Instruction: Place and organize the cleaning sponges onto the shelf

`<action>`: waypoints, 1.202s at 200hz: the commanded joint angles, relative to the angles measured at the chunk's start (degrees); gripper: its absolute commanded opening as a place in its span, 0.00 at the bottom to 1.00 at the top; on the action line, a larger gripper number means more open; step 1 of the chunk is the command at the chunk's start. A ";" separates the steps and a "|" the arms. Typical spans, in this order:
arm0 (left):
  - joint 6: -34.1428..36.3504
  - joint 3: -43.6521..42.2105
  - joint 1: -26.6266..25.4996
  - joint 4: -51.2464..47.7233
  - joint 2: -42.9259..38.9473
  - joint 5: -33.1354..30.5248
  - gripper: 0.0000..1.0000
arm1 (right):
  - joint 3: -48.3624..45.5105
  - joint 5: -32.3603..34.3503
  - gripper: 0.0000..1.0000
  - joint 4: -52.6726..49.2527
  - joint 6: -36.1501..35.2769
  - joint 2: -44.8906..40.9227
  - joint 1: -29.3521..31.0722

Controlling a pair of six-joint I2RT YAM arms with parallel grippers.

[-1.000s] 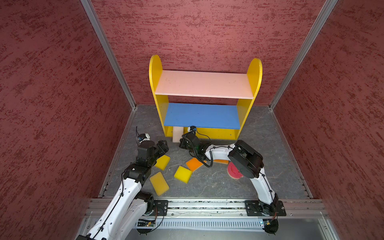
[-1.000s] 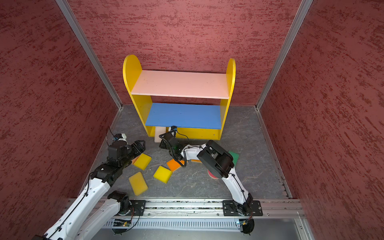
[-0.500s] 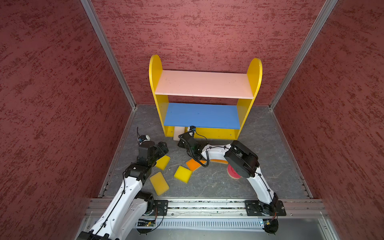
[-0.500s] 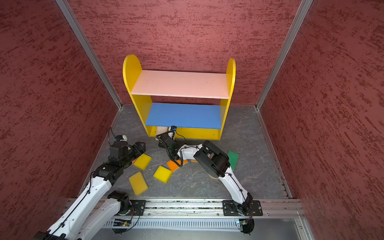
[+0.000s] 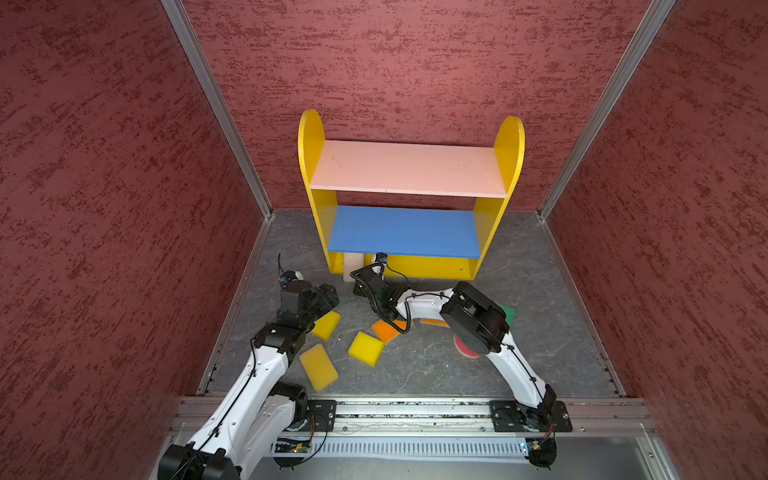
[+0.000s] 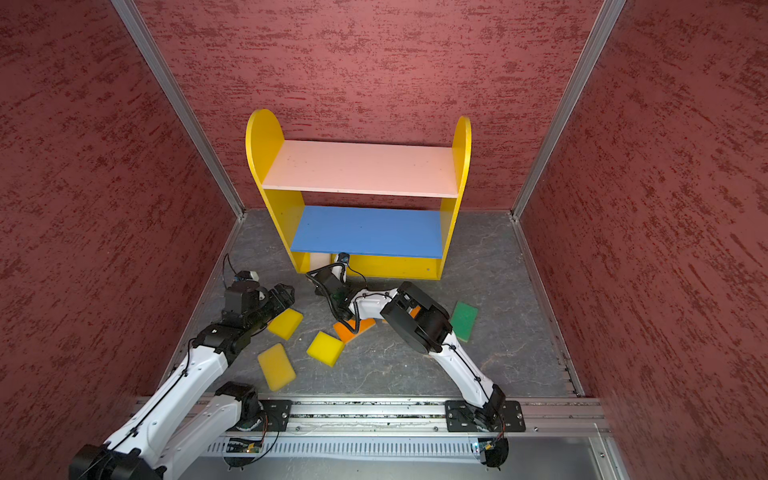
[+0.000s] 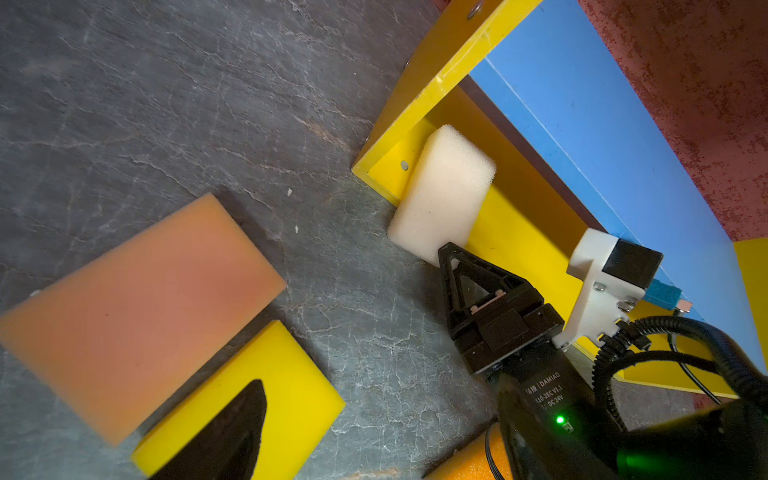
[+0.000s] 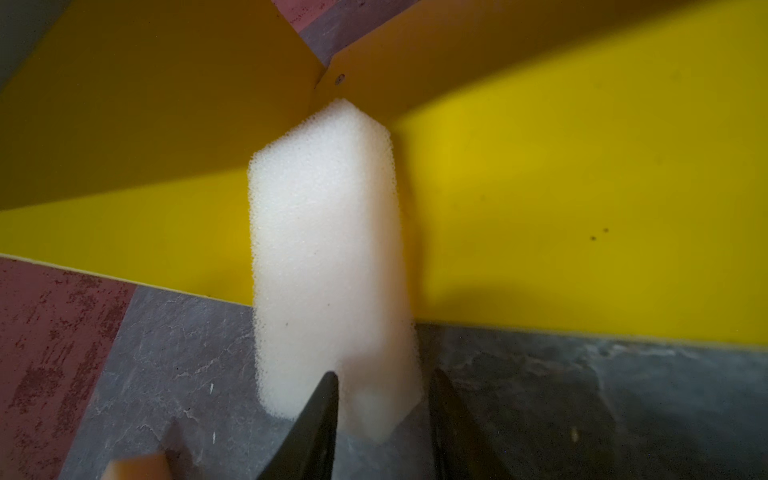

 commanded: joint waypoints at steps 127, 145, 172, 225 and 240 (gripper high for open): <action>-2.60 0.65 -2.85 9.87 14.07 3.43 0.00 | -19.68 -11.70 0.00 10.79 2.04 -20.82 -2.90; -3.54 1.84 -4.54 12.36 18.71 3.79 0.00 | -23.26 -14.55 0.00 11.16 2.48 -23.03 -3.69; -4.85 3.31 -6.07 17.05 26.26 4.91 0.00 | -28.59 -17.37 0.00 10.11 2.27 -26.44 -4.43; -5.12 8.47 -7.26 24.02 37.77 6.40 0.00 | -36.19 -20.66 0.00 8.89 1.29 -30.36 -4.54; -5.01 10.16 -7.41 25.50 40.50 6.96 0.00 | -38.01 -20.10 0.00 8.91 1.45 -31.22 -4.68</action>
